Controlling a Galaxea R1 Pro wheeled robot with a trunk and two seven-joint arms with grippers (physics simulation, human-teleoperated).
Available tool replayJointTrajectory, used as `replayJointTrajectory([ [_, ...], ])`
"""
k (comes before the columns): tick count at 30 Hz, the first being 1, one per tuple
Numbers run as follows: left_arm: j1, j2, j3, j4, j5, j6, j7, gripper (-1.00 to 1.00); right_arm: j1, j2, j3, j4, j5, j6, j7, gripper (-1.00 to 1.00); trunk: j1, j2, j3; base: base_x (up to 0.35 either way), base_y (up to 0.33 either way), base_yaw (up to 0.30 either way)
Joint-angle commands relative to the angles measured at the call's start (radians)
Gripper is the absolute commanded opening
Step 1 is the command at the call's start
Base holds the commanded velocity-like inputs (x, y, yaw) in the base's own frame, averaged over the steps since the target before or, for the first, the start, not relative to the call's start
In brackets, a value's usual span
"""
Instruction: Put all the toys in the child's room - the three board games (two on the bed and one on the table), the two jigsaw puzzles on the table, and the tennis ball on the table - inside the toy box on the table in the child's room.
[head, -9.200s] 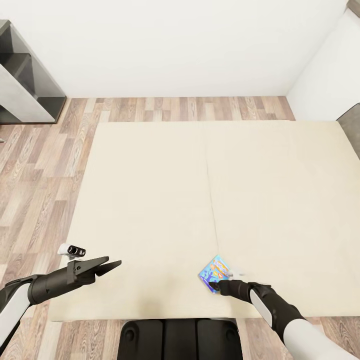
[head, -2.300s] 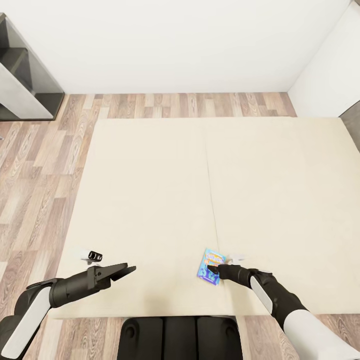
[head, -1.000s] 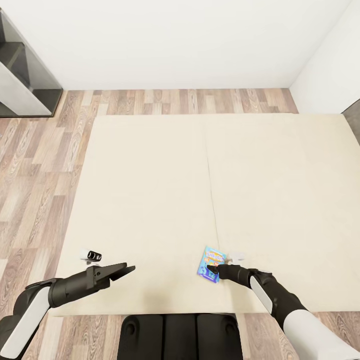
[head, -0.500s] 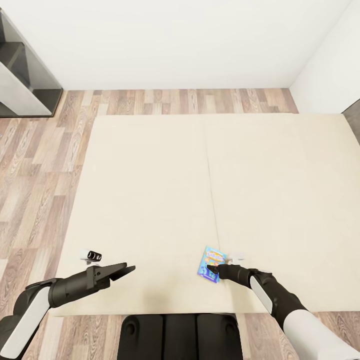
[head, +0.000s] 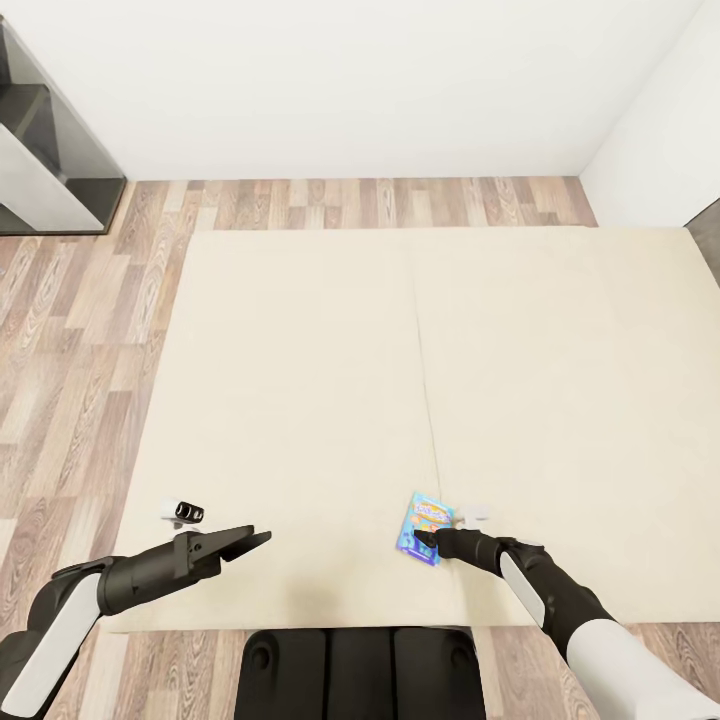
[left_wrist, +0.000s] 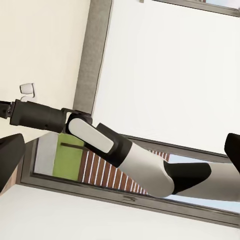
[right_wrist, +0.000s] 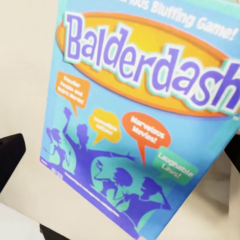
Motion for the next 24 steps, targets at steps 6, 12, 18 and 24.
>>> replayJointTrajectory([
  [6, 0.0, 0.0, 0.0, 0.0, 0.001, 0.005, -0.002, 1.0, 0.0, -0.001, 0.004, -0.002, -0.009, 0.006, -0.002, 1.0, 0.001, -0.001, -0.001, 0.0, 0.0, 0.0],
  [12, 0.0, 0.001, 0.0, 0.0, 0.001, 0.005, -0.002, 1.0, 0.0, -0.001, 0.004, -0.03, -0.009, 0.008, -0.003, 1.0, 0.001, -0.001, -0.001, 0.0, 0.0, 0.0],
  [18, 0.0, 0.001, 0.0, 0.0, 0.001, 0.005, -0.002, 1.0, 0.0, -0.002, 0.004, -0.047, -0.009, 0.01, -0.003, 1.0, 0.001, -0.001, -0.001, 0.0, 0.0, 0.0],
  [24, 0.0, 0.003, 0.0, 0.0, 0.002, 0.005, -0.002, 1.0, 0.0, -0.001, 0.004, -0.053, -0.009, 0.01, -0.004, 1.0, 0.001, -0.001, -0.001, 0.0, 0.0, 0.0],
])
